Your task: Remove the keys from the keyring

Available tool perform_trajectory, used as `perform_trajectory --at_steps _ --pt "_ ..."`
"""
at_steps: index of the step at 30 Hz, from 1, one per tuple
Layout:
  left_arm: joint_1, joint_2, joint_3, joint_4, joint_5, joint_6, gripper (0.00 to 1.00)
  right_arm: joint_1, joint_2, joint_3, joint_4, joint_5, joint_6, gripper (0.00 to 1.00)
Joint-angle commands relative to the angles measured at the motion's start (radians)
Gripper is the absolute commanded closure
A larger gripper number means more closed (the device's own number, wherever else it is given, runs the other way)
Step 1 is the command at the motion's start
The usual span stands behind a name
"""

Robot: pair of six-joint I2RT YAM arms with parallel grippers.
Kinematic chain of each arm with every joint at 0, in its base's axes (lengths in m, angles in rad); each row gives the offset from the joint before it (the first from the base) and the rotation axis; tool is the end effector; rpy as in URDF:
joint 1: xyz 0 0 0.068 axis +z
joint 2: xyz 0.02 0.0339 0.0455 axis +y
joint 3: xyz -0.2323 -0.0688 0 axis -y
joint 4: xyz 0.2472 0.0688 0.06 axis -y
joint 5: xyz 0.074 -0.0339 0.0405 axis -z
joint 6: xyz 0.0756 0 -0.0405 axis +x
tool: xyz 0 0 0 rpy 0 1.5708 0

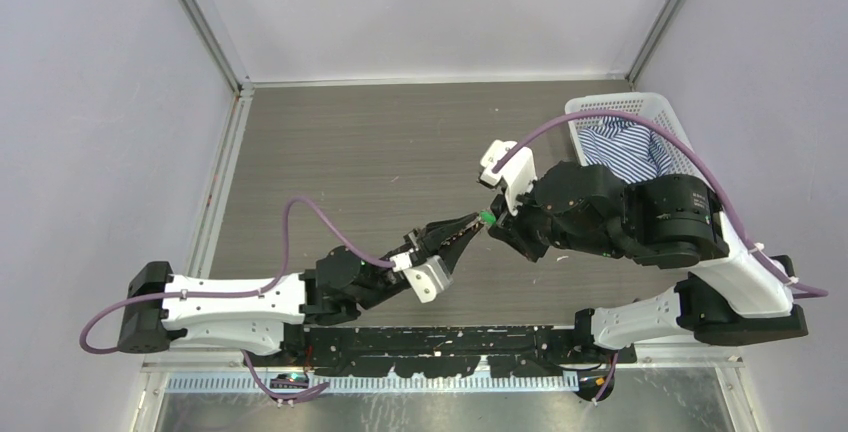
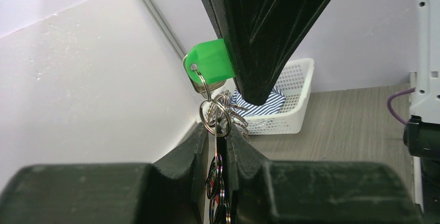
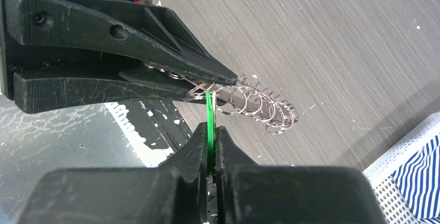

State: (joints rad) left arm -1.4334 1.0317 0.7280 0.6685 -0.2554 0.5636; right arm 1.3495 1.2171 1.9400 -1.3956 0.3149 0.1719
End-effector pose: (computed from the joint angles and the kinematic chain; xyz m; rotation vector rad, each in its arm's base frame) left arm 0.0589 -0.2867 0.3487 0.9020 0.8516 -0.6042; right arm 0.0666 0.1893 0.4491 -1.1027 1.9602 0.4871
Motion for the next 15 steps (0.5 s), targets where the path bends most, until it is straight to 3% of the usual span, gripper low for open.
perform_trajectory --at_steps 1,15 --pt "-0.006 0.005 -0.022 0.101 -0.037 0.053 0.99 0.005 -0.021 0.007 0.104 0.112 0.02 0.99" --pt "-0.033 0.003 -0.052 0.181 -0.056 0.134 1.0 0.006 -0.026 -0.048 0.175 0.193 0.055 0.99"
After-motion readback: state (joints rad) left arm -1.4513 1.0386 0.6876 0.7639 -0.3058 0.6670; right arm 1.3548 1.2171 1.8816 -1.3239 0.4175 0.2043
